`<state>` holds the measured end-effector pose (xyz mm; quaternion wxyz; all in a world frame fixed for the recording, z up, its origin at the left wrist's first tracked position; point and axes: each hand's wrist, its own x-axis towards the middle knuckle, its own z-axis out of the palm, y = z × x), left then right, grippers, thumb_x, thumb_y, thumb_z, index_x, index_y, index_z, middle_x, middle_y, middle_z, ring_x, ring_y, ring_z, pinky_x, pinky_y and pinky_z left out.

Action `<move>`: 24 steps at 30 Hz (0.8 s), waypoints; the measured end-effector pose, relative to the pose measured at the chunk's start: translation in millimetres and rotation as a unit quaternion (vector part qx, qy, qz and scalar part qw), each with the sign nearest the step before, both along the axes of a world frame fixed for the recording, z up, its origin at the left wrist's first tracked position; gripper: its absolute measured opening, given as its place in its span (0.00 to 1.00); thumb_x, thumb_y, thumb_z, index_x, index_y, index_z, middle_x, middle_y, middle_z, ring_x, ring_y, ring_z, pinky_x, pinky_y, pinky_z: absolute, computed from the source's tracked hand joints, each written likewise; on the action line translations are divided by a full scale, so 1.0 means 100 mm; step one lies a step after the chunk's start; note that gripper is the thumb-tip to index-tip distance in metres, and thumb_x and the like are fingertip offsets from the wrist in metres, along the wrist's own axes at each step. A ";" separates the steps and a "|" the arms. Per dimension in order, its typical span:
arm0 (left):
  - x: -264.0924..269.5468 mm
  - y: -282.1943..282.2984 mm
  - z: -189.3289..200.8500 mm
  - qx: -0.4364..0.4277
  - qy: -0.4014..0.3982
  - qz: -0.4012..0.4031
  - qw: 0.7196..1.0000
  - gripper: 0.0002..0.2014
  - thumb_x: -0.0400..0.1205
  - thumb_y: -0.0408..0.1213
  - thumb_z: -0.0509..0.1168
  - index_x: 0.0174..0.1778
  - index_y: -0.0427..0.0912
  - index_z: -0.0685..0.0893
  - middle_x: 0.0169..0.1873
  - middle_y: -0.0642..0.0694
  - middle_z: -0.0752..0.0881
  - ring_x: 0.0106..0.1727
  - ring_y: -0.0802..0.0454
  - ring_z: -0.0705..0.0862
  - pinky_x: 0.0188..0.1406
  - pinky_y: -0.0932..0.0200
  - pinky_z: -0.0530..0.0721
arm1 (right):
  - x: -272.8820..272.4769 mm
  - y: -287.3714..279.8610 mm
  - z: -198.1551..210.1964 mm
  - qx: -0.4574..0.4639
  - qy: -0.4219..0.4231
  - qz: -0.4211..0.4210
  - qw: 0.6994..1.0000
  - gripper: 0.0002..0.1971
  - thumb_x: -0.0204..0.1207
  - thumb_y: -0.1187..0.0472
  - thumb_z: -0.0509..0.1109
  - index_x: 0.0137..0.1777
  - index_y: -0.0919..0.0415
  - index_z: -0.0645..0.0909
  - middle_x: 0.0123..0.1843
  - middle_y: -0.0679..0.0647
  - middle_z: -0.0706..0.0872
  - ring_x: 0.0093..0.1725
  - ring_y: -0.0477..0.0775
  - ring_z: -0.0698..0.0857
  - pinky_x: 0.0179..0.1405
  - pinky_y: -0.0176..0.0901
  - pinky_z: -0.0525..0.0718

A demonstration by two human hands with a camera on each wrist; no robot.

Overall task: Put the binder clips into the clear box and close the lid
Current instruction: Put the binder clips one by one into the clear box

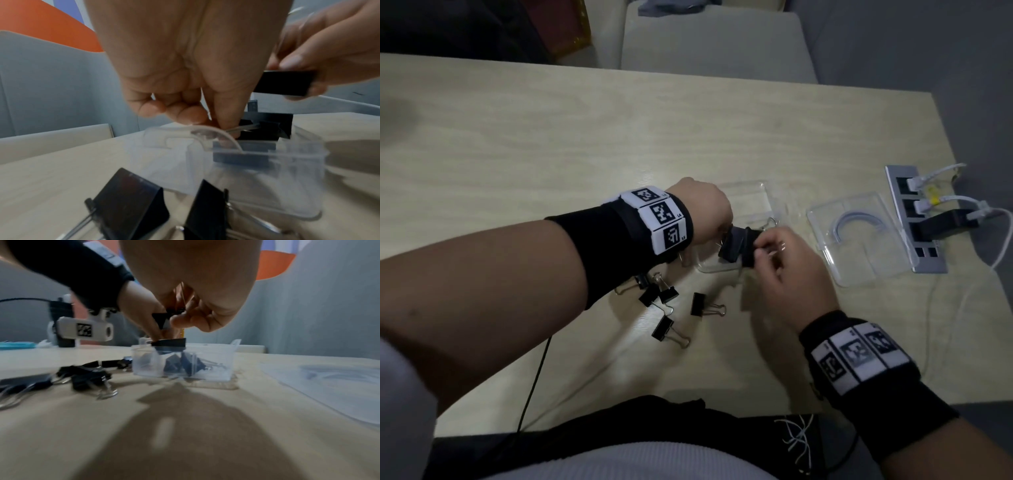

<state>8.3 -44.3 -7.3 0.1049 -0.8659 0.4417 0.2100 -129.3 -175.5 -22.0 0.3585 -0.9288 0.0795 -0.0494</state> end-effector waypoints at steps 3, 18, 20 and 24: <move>0.05 0.01 0.07 -0.030 0.004 -0.052 0.998 0.12 0.79 0.35 0.65 0.55 0.53 0.87 0.53 0.48 0.82 0.50 0.40 0.82 0.40 0.52 0.76 | 0.09 -0.15 0.03 0.031 0.010 -0.084 0.996 0.08 0.78 0.62 0.66 0.56 0.53 0.76 0.38 0.45 0.83 0.36 0.47 0.83 0.36 0.43 0.80; 0.09 0.09 0.12 -0.115 0.057 0.068 0.989 0.16 0.80 0.40 0.65 0.64 0.51 0.80 0.61 0.48 0.80 0.56 0.48 0.82 0.50 0.53 0.82 | 0.31 -0.27 -0.09 -0.001 0.068 -0.145 0.987 0.05 0.78 0.60 0.64 0.51 0.55 0.79 0.51 0.55 0.83 0.45 0.54 0.83 0.45 0.45 0.79; 0.03 0.07 0.07 -0.077 0.052 0.059 0.994 0.17 0.80 0.47 0.65 0.64 0.50 0.79 0.58 0.49 0.83 0.56 0.48 0.82 0.47 0.53 0.81 | 0.31 -0.29 -0.07 -0.042 0.063 -0.148 0.986 0.05 0.80 0.60 0.63 0.52 0.57 0.79 0.51 0.55 0.82 0.42 0.55 0.81 0.40 0.44 0.75; -0.11 0.01 0.01 -0.079 0.036 0.004 0.996 0.18 0.81 0.51 0.63 0.65 0.51 0.80 0.57 0.50 0.84 0.56 0.46 0.83 0.44 0.53 0.80 | 0.30 -0.29 -0.04 -0.172 0.024 -0.139 0.975 0.06 0.81 0.62 0.62 0.54 0.61 0.79 0.55 0.61 0.79 0.39 0.65 0.80 0.33 0.48 0.75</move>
